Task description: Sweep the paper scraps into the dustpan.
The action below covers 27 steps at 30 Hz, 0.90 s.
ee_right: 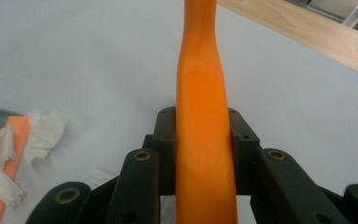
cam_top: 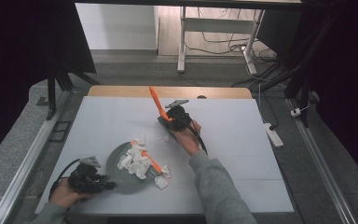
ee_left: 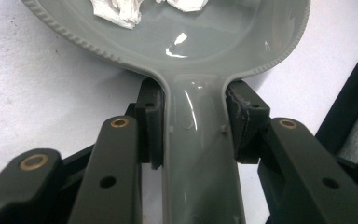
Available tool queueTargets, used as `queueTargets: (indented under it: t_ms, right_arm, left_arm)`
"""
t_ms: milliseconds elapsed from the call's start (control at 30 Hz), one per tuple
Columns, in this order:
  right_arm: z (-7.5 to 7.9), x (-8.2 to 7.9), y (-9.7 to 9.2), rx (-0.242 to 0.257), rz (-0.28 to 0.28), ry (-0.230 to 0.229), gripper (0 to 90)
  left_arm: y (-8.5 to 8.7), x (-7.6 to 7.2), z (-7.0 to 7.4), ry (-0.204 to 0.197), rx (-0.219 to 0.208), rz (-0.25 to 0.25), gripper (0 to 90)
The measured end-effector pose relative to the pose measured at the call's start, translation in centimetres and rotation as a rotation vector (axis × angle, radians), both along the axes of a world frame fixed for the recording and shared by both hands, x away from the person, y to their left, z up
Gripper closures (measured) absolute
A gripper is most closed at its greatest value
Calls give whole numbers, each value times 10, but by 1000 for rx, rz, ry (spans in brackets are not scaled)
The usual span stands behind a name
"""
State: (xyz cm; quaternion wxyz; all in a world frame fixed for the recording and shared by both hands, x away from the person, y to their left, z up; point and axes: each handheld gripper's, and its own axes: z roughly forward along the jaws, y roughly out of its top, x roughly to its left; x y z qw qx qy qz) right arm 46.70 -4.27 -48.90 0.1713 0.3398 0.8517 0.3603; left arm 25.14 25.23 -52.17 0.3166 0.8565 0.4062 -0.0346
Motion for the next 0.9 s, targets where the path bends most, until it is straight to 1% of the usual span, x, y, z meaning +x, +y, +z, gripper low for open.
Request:
queueTargets:
  t_ms: [67,200,400,500,567,633,733,833,900]
  right_arm:
    - [-1,-1,8,-9,15,-1,704]
    - [-3,-7,26,-30,63,1,704]
    - [-3,-25,50,-27,152,18,704]
    - [-4,-35,59,-46,196,21,704]
    - [-4,-40,63,-37,216,25,704]
    - [-3,-45,64,-12,239,47,704]
    - [-2,-54,67,-6,264,57,704]
    - [-1,-63,68,31,286,72,704]
    - [2,-69,69,43,305,75,704]
  left_arm:
    - [0,0,0,-1,0,1,612]
    - [-1,1,0,-2,-1,1,612]
    - [-2,1,0,-4,2,1,612]
    - [-3,2,0,-4,0,3,612]
    - [-4,2,0,-4,1,4,612]
    - [-4,2,0,-4,2,3,612]
    - [-5,2,0,-4,3,3,612]
    - [-5,2,0,-5,4,4,612]
    - [-5,3,0,-6,5,5,612]
